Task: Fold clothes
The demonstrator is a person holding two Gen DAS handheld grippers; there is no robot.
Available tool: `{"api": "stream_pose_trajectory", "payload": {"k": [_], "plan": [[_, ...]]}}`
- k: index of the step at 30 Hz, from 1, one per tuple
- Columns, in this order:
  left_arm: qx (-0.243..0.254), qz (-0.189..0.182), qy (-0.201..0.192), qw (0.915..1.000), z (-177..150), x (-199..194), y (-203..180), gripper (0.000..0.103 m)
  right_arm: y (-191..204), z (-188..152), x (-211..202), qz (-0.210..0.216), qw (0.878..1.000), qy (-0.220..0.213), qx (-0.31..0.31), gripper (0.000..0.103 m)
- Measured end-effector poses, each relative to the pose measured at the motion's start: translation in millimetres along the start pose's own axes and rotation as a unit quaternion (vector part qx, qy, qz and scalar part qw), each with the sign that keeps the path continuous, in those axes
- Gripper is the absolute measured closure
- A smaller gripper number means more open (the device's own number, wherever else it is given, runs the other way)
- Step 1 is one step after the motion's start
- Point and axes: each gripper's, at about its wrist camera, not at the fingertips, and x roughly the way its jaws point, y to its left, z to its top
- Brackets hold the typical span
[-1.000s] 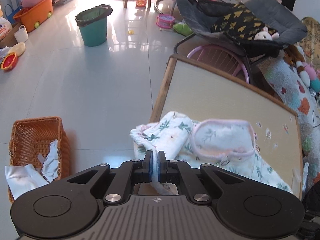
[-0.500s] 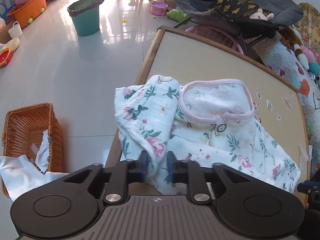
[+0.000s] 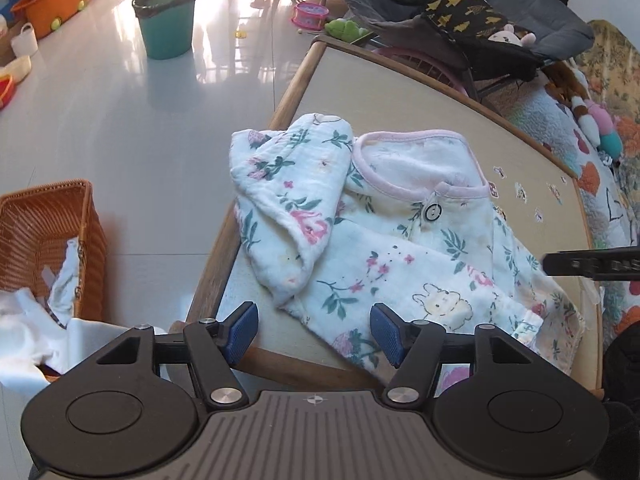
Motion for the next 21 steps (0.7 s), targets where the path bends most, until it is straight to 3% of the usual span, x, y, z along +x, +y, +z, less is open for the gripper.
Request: {"api": "stream_pose_trajectory", "payload": {"k": [9,21], "plan": [[-0.021,-0.013,-0.004,0.9997,8.2,-5.1,6.7,0.039,17.6,33.8,41.4,-0.039,0.998,0.049,0.007,0.083],[-0.01,-0.026,-0.005,0.9996,9.2,-7.9,-5.3,0.039,32.3,37.9,52.7,-0.059,0.996,0.059,-0.021,0.082]]}}
